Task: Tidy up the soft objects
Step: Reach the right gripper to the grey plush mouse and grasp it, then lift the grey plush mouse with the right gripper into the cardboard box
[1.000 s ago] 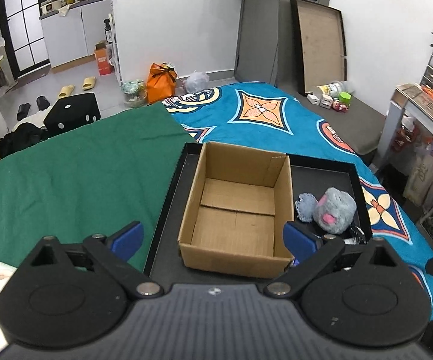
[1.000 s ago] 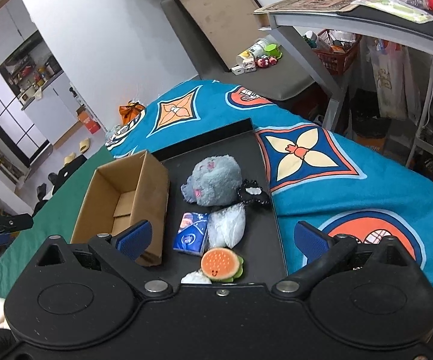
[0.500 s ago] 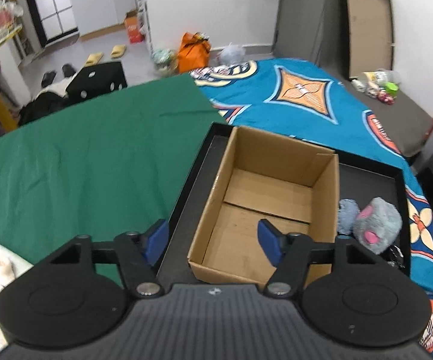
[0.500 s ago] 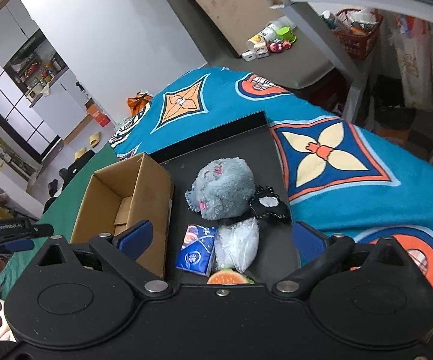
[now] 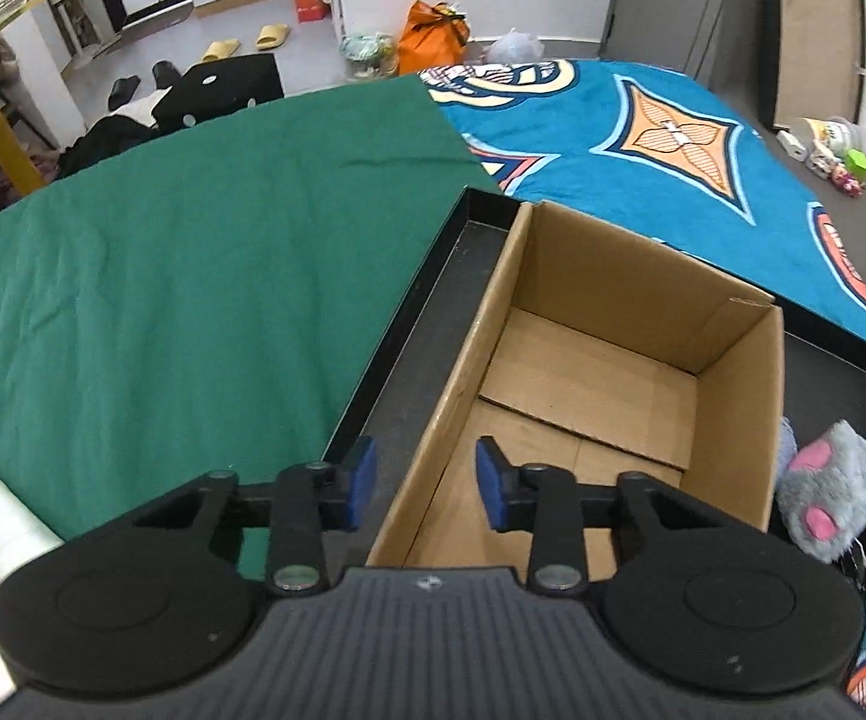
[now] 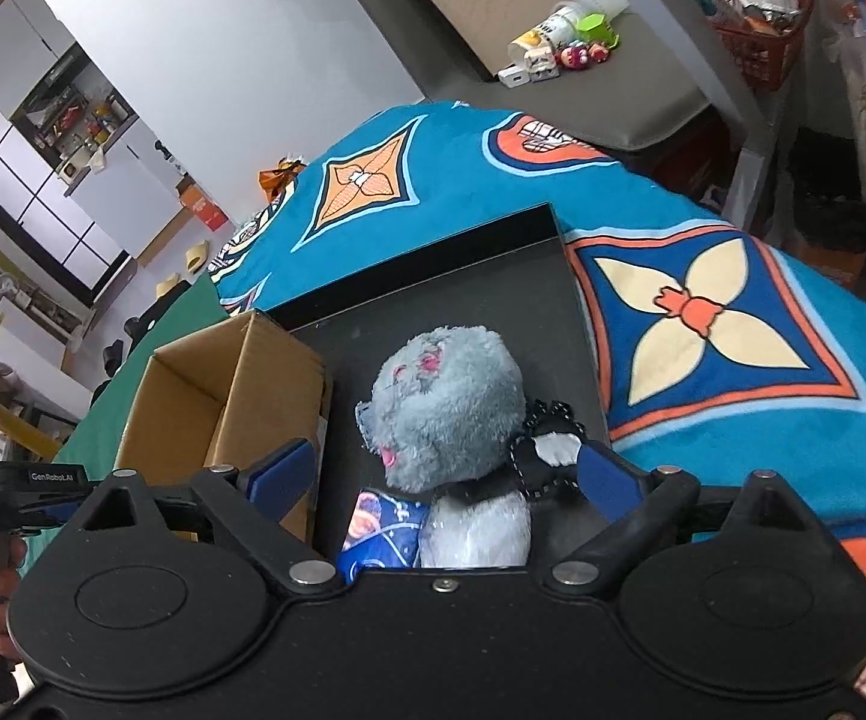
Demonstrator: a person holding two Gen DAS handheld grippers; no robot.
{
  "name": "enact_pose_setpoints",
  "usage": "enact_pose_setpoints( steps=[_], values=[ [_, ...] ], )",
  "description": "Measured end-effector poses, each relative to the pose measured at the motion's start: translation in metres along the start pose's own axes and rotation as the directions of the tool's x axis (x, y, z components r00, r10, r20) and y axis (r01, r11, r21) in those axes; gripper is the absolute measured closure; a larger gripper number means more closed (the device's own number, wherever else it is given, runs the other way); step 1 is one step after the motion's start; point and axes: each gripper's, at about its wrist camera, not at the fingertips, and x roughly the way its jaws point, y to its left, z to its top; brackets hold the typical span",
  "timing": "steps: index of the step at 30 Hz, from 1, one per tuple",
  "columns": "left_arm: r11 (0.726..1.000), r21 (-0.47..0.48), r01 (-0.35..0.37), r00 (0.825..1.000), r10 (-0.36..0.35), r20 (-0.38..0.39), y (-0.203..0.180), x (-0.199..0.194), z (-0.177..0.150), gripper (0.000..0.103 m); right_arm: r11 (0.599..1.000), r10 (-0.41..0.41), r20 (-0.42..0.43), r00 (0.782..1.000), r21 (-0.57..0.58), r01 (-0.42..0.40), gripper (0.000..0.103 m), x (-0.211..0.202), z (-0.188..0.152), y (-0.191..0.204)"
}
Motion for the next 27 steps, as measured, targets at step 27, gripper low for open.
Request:
enact_pose_setpoints(
  steps=[27],
  values=[
    [0.997, -0.018, 0.075, 0.996, -0.074, 0.048, 0.012, 0.013, 0.000, 0.088, 0.978, -0.118, -0.071, 0.990, -0.181, 0.103, 0.041, 0.100, 0.007, 0.026]
  ],
)
